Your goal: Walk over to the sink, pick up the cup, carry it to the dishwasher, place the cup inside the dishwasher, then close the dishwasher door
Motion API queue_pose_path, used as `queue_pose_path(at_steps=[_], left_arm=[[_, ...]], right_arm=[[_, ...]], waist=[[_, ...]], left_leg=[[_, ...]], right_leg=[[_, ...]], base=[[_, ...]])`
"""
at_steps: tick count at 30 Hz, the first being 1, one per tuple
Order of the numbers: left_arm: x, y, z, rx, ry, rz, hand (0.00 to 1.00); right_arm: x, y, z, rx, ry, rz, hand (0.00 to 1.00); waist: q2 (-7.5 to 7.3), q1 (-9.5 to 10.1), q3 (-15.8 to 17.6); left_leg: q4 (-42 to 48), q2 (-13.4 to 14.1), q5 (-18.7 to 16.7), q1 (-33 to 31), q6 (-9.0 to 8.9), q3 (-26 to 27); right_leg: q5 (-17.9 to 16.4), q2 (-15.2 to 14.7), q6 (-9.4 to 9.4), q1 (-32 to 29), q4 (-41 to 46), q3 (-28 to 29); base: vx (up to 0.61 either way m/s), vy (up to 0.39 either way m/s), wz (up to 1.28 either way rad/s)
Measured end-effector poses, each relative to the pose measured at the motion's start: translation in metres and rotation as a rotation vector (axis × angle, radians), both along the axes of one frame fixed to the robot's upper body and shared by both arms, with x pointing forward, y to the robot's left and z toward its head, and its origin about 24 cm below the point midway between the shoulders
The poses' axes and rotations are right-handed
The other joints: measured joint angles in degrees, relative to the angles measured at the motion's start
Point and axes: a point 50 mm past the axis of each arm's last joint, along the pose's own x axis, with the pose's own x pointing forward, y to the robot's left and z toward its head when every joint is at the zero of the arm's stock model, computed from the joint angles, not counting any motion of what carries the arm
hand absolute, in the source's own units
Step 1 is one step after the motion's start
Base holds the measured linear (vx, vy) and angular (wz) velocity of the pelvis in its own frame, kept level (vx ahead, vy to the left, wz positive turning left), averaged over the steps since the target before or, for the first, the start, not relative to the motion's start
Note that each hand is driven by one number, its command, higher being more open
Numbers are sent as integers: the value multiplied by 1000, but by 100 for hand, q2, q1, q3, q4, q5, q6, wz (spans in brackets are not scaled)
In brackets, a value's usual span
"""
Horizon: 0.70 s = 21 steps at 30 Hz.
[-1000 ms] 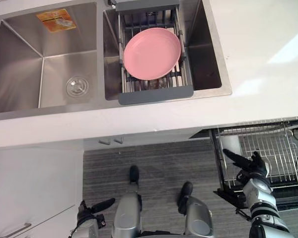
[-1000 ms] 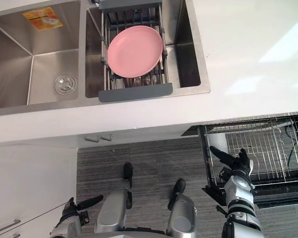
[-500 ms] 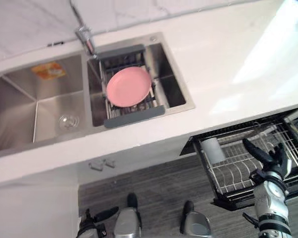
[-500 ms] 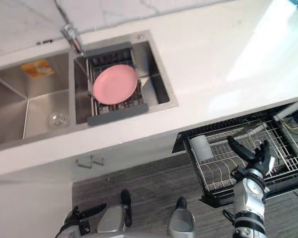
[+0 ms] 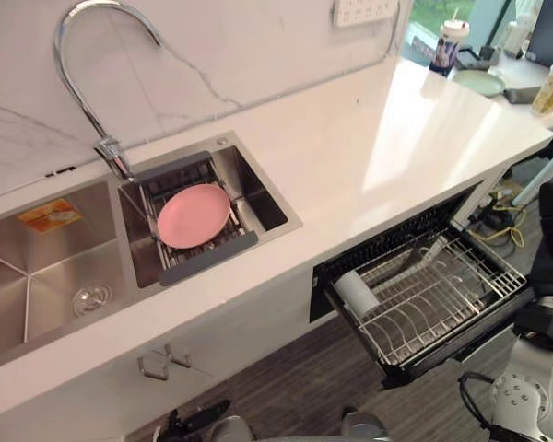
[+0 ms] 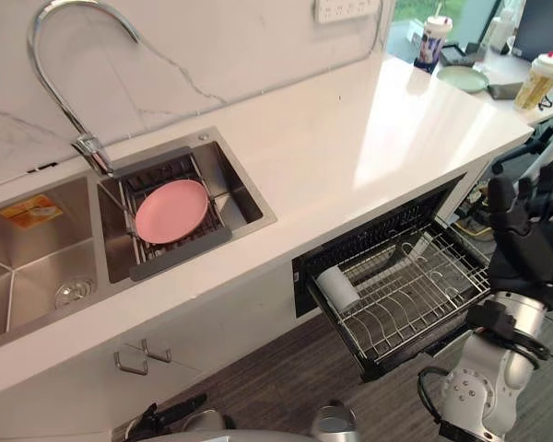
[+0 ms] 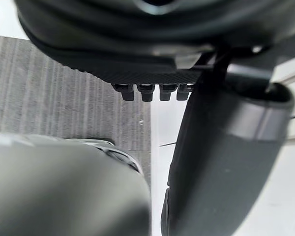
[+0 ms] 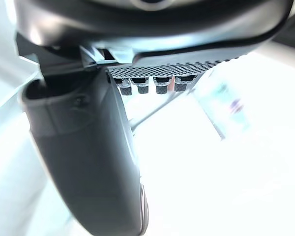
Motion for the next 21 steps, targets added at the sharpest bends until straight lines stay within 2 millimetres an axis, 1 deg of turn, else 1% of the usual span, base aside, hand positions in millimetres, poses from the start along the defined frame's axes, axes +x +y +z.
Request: queue_pose_path(at_steps=[1,2,3,4,5,6,7,8,9,10,11,13,14,15,16,17,18,19,20,21], left_arm=[[-3,-2,-1,-5,8,1,100],[-4,-3,-1,-6,12,-7,100],[-4,-3,-1,-8,11,-10,100],[-3,-5,-2,-11,9,-20,100],[-3,-6,-1,-8,8,-31,100],[-2,-7,-1,-1,-1,-46,100],[-2,-7,0,19,-15,-71,100],[-2,-7,0,31,-21,-89,100],[-1,-8,2,50,-43,-114,100],[2,-6,3,67,-56,-147,100],[3,-5,4,74,-61,-161,100],[6,2,7,99,-69,-198,100],[7,2,7,101,-70,-201,100],[6,4,6,105,-63,-214,100],[6,5,6,108,-56,-235,100],[5,7,6,111,-51,-252,100],[5,9,7,117,-47,-272,100],[3,13,7,125,-37,-277,100],[2,16,7,130,-33,-280,100],[2,18,7,127,-29,-286,100]], right_arm=[[-1,5,8,-63,-39,44,100],[-2,7,10,-83,-51,58,100],[-2,7,10,-90,-52,68,100],[1,9,9,-91,-40,86,100],[3,12,8,-85,-30,100,100],[9,19,2,-64,1,141,100],[18,30,-5,-35,43,197,100],[22,36,-9,-18,63,222,100],[27,47,-15,11,92,266,100],[30,55,-19,41,109,282,100],[31,57,-21,57,117,281,100],[32,55,-30,115,157,220,100],[32,53,-31,122,170,202,100],[32,51,-36,136,198,173,100],[31,49,-40,146,219,155,100],[29,47,-44,156,238,142,100],[25,47,-49,169,255,132,100],[22,48,-52,177,267,129,100],[20,48,-54,179,274,127,100],[20,47,-55,178,276,127,100]], waist=[[6,-62,-53],[54,-106,-123],[11,-127,-123],[-3,-134,-162],[-3,-135,-169],[-22,-97,-175],[-29,-13,-179],[-36,15,-182],[-53,76,-191],[-90,111,-192],[-126,113,-195],[-354,104,-181],[-365,107,-174],[-376,107,-167],[-392,95,-157],[-437,76,-130],[-507,58,-97],[-560,44,-109],[-635,45,-136],[-692,48,-159]], left_leg=[[-189,-33,18,22,21,101],[-422,-93,63,80,55,255],[-605,-145,118,137,52,395],[-1039,-249,269,288,-57,645],[-1257,-308,356,366,-140,744],[-1647,-476,505,486,-190,764],[-1918,-600,624,563,-163,763],[-2020,-656,666,575,-184,767],[-2148,-758,713,543,-147,771],[-2206,-865,741,463,-103,723],[-2205,-931,740,413,-85,670],[-2076,-1207,581,305,68,439],[-1999,-1206,518,260,112,392],[-1845,-1214,424,186,132,298],[-1814,-1211,383,215,179,201],[-1867,-1236,360,350,221,97],[-1937,-1252,324,550,299,-49],[-1918,-1255,223,583,365,-172],[-1918,-1250,199,604,382,-284],[-1930,-1248,194,618,395,-377]], right_leg=[[13,-44,-7,91,-59,-173],[30,-113,3,134,-88,-323],[40,-162,19,157,-109,-418],[84,-255,91,185,-144,-611],[95,-296,106,195,-169,-691],[129,-387,152,223,-231,-792],[136,-445,221,217,-283,-797],[136,-481,225,195,-292,-804],[125,-560,233,95,-264,-829],[83,-658,289,-11,-150,-888],[46,-717,333,-58,-61,-939],[-28,-1025,460,-66,327,-1152],[-26,-1068,461,-155,569,-1150],[21,-1189,356,-513,1379,-1056],[162,-1249,65,-782,2019,-863],[375,-1260,-243,-957,2532,-570],[458,-1200,-406,-1128,3086,-98],[149,-1020,-312,-1212,3171,155],[-90,-843,-247,-1275,3076,294],[-201,-689,-213,-1347,2869,321]], base=[[27,10,57],[31,24,71],[16,37,78],[9,23,71],[-21,31,74],[-38,38,41],[-48,39,24],[-39,71,7],[-10,86,17],[-3,80,26],[49,83,49],[101,104,57],[89,136,47],[59,174,39],[51,195,48],[87,179,57],[95,120,64],[125,106,70],[106,55,63],[145,40,56]])
